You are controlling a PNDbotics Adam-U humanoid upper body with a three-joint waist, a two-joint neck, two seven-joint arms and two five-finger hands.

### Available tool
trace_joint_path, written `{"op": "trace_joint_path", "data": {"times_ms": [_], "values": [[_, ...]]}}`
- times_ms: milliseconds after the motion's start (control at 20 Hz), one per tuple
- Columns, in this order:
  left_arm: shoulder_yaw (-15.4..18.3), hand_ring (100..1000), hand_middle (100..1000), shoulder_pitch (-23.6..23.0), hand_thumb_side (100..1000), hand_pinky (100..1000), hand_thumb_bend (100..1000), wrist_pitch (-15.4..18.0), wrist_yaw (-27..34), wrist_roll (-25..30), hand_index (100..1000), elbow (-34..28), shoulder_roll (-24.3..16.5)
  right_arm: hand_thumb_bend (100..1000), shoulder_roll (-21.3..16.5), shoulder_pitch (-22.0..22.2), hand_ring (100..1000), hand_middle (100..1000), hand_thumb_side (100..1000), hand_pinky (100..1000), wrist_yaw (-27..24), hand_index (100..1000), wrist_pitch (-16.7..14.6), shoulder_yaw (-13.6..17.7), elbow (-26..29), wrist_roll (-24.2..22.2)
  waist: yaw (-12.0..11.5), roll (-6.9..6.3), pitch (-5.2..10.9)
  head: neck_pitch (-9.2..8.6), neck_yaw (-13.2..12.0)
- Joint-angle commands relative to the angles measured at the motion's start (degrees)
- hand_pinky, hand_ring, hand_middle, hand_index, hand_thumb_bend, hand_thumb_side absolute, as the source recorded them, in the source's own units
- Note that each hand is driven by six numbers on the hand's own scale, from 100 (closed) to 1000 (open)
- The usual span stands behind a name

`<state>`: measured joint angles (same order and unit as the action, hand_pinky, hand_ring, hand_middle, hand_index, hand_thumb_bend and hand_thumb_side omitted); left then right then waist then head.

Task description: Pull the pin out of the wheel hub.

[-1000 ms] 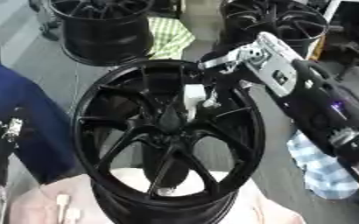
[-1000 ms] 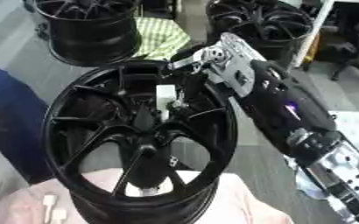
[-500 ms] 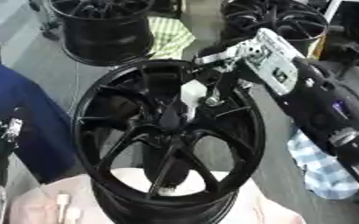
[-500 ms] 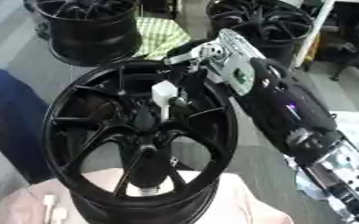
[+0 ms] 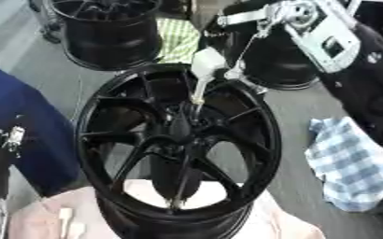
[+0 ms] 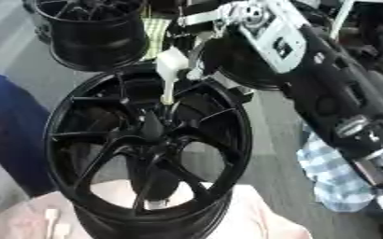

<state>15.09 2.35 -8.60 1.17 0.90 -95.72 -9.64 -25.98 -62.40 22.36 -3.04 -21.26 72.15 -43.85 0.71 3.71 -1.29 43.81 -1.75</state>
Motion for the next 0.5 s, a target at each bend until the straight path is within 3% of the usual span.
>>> {"op": "trace_joint_path", "data": {"times_ms": [50, 250, 500], "values": [[0.72, 675, 659, 0.36, 611, 718, 337, 0.05, -0.05, -0.43, 814, -0.86, -1.31, 100, -7.28, 3.76, 628, 480, 100, 743, 0.37, 556, 2.5, 7.3, 3.64, 7.36, 0.07, -0.25, 0.48, 0.17, -0.39], [1.0, 675, 659, 0.71, 611, 718, 335, 0.09, 0.01, -0.73, 814, -0.9, -1.33, 100, -11.69, 16.54, 606, 474, 100, 727, 0.83, 552, 4.87, 16.69, 3.74, 21.22, 0.04, -0.38, -0.04, -0.51, -0.54], [1.39, 675, 659, 1.07, 610, 718, 336, 0.17, 0.05, -1.14, 814, -0.76, -1.29, 100, -11.57, 32.51, 606, 510, 100, 719, -0.84, 596, 7.14, 25.28, -1.1, 36.94, 0.49, -0.67, -0.63, -1.25, -0.34]]}}
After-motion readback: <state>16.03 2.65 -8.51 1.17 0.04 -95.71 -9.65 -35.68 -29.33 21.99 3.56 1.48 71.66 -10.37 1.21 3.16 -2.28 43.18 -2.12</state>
